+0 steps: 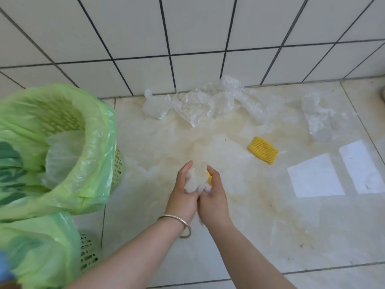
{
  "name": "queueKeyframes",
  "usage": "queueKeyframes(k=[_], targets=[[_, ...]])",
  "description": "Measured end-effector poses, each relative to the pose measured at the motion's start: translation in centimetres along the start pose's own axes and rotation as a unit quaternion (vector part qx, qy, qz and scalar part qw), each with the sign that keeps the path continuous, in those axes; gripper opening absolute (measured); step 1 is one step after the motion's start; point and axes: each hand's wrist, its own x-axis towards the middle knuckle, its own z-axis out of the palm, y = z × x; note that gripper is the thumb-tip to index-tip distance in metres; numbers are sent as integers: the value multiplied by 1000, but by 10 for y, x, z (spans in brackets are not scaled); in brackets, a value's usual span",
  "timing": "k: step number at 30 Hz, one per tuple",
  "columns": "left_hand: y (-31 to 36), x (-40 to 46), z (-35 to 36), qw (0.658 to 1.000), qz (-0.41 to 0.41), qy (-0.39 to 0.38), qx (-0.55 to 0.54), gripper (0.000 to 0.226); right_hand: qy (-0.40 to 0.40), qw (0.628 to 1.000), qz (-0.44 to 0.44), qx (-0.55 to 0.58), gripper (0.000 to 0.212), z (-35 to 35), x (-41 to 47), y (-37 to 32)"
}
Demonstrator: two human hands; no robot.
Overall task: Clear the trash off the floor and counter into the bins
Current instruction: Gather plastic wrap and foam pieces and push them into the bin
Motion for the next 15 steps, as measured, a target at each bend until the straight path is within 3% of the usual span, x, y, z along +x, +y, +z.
queueKeyframes(k=[5,10,12,15], targets=[[55,-24,-22,988,64,53,-128,69,5,991,-131,27,48,25,-10,-58],[95,-48,-48,963,71,68,-252,49,-9,972,-228,58,37,48,-35,-116],[113,-61,-58,947,97,42,-304,39,-19,965,-258,46,45,59,-46,-134],[146,-81,-83,917,141,44,-371,42,-27,948,-317,14,60,84,-57,-157]])
